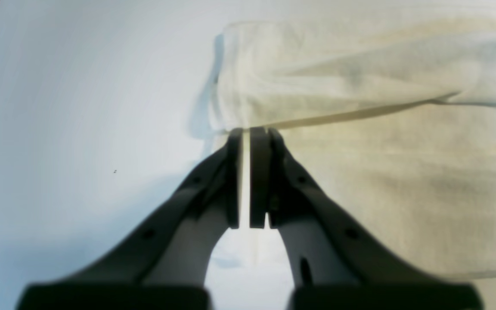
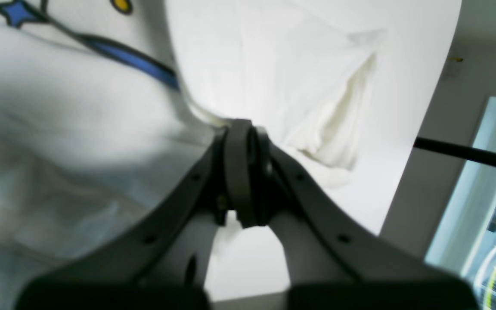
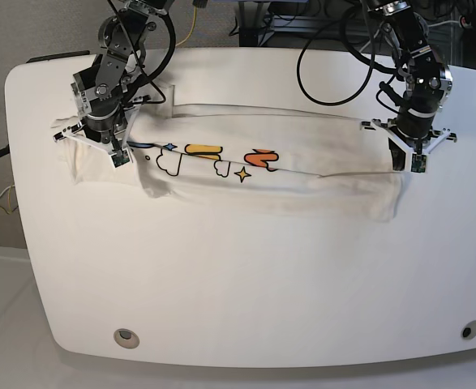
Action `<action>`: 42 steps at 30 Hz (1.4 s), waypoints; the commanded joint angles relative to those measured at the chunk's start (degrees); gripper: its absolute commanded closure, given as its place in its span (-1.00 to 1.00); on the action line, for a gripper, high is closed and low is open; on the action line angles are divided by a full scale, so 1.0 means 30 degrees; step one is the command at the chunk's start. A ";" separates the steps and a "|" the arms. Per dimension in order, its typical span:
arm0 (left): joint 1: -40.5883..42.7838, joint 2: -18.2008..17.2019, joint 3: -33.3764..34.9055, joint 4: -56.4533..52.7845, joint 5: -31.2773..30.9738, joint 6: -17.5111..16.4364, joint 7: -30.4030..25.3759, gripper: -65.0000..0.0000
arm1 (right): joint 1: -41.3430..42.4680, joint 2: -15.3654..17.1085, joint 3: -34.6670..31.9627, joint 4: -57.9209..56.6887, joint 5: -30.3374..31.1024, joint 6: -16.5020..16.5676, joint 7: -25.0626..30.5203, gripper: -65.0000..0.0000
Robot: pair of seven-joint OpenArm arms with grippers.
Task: Fold the T-shirt properly
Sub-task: 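Pull the gripped end with the right gripper toward the shoulder band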
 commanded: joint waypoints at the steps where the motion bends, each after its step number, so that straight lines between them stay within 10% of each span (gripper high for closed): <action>1: -0.0214 -0.0100 0.0004 0.0274 -0.0175 0.0106 -0.0481 0.92 | 0.0095 0.0104 0.0004 0.0390 -0.0826 -0.0156 0.0290 1.00; 27: -0.0243 -0.0071 -0.0025 0.0274 -0.0175 0.0106 -0.0481 0.92 | 0.0037 0.0485 -0.0055 0.0244 -0.1822 -0.0156 0.0320 0.96; 39: -0.0214 -0.0100 -0.0054 0.0303 -0.0175 0.0106 -0.0481 0.92 | 0.0095 0.0104 -0.0026 0.0273 -0.1851 -0.0156 0.0349 -0.67; 42: -0.0214 -0.0100 -0.0054 0.0303 -0.0175 0.0106 -0.0481 0.92 | 0.0154 0.0104 -0.0026 0.0302 -0.1851 -0.0156 0.0349 -0.82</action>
